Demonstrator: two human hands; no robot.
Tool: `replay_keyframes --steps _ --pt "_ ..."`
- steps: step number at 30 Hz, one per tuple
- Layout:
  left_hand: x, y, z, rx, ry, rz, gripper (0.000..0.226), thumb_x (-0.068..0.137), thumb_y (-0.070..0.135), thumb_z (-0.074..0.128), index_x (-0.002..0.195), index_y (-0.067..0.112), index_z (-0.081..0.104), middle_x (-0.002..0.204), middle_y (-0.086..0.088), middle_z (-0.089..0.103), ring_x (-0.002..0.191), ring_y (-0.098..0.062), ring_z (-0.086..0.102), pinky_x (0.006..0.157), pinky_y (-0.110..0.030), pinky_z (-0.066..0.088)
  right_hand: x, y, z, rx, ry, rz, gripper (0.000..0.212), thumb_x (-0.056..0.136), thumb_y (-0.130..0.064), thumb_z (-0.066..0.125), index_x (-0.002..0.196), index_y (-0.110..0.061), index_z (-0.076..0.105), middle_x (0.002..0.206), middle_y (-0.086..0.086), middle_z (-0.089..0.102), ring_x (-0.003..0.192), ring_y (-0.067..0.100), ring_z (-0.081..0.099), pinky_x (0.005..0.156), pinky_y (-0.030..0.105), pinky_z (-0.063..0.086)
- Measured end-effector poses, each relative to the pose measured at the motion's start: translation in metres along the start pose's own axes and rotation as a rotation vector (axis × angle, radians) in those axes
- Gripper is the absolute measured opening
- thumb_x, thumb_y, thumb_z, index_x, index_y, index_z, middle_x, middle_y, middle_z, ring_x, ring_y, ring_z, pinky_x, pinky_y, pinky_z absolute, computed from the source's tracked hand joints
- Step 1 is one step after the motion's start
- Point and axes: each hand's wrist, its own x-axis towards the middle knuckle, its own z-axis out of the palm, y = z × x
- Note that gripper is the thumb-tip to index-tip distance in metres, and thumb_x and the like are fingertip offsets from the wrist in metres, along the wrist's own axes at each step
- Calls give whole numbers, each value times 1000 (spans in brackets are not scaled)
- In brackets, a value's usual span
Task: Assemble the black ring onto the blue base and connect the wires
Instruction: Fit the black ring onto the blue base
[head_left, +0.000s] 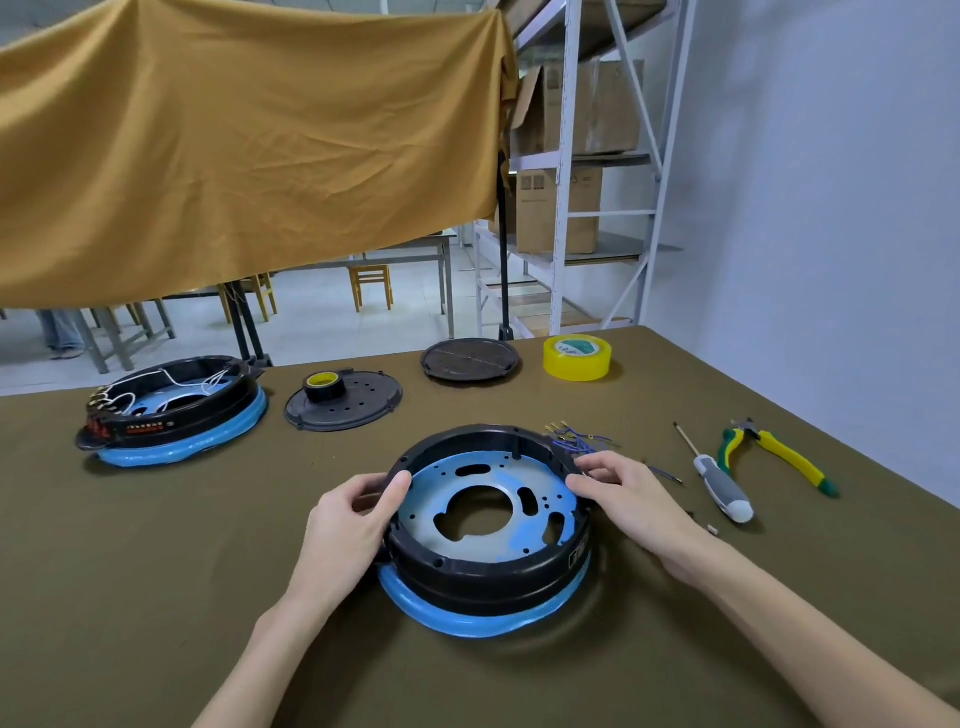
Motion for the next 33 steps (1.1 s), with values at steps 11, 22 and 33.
replay_keyframes --steps 11,22,33 --pt "-8 -9 -8 -26 -11 -40 30 96 52 64 117 31 69 108 11 76 103 -7 71 85 -26 57 8 -15 7 95 69 -112 18 95 -25 72 113 -28 71 108 -9 71 94 -4 67 69 10 50" --pt "-10 -6 -6 -33 -91 89 29 100 34 66 128 35 70 124 20 69 117 -5 66 89 -19 54 4 -4 -5 20 27 -85 22 100 -21 64 121 -26 67 114 -4 68 105 6 64 80 20 48" --pt "14 0 -1 -110 -341 -7 40 108 37 51 113 75 59 125 46 60 119 22 53 87 1 43 12 1 -4 159 63 56 15 98 -23 68 112 -22 71 105 3 73 104 17 68 89 33 55"
